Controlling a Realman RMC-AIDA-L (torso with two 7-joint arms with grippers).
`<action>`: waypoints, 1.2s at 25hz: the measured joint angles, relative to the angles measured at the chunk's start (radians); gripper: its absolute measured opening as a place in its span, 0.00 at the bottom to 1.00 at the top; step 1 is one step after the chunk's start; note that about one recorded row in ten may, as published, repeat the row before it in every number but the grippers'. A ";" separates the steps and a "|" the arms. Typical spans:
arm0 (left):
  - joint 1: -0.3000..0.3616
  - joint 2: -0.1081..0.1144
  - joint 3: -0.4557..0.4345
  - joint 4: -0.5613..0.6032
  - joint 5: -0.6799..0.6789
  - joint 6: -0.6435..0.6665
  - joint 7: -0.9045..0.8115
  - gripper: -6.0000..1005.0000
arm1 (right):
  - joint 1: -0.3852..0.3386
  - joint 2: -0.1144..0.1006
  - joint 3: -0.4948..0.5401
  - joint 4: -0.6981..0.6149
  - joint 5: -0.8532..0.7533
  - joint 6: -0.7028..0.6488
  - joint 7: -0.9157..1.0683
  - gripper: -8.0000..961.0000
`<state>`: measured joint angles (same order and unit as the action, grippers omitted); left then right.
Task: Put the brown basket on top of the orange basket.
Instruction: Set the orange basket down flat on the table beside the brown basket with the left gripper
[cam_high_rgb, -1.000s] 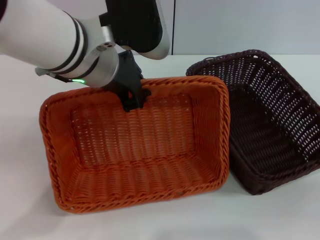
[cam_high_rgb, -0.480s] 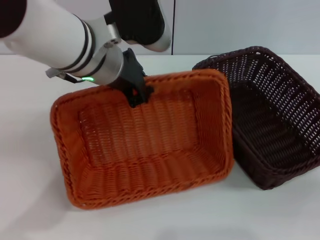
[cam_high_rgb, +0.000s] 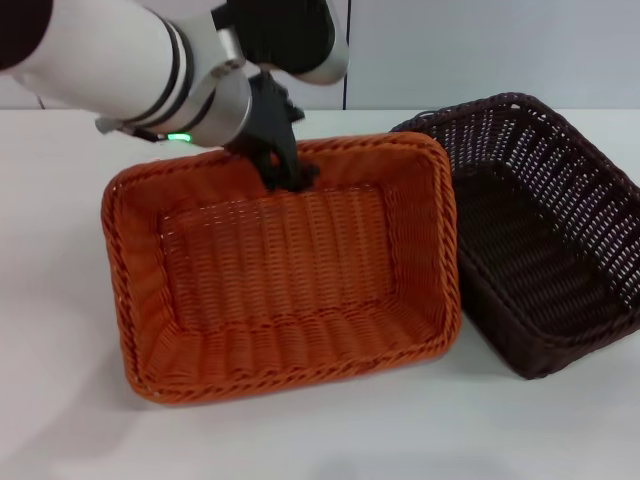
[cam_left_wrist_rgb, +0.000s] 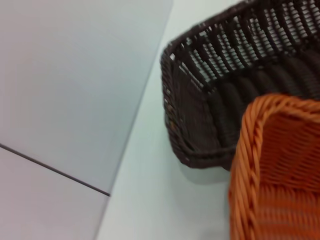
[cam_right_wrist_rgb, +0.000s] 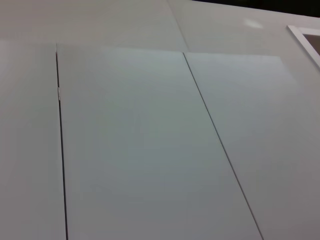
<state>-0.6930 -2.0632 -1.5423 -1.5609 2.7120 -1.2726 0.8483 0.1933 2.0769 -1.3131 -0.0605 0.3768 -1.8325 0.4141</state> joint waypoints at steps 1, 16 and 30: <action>-0.001 0.001 -0.008 -0.014 0.005 -0.001 0.001 0.40 | 0.000 0.000 0.000 0.000 0.000 0.000 0.000 0.85; 0.039 -0.002 -0.105 -0.291 0.035 -0.008 -0.024 0.79 | -0.002 -0.005 0.000 -0.003 -0.001 0.003 0.000 0.85; 0.259 0.000 -0.140 -0.451 0.003 0.215 -0.154 0.79 | -0.003 -0.011 0.012 -0.009 0.006 0.004 -0.009 0.85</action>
<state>-0.4337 -2.0634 -1.6825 -2.0117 2.7154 -1.0573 0.6947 0.1907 2.0662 -1.3011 -0.0690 0.3823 -1.8285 0.4050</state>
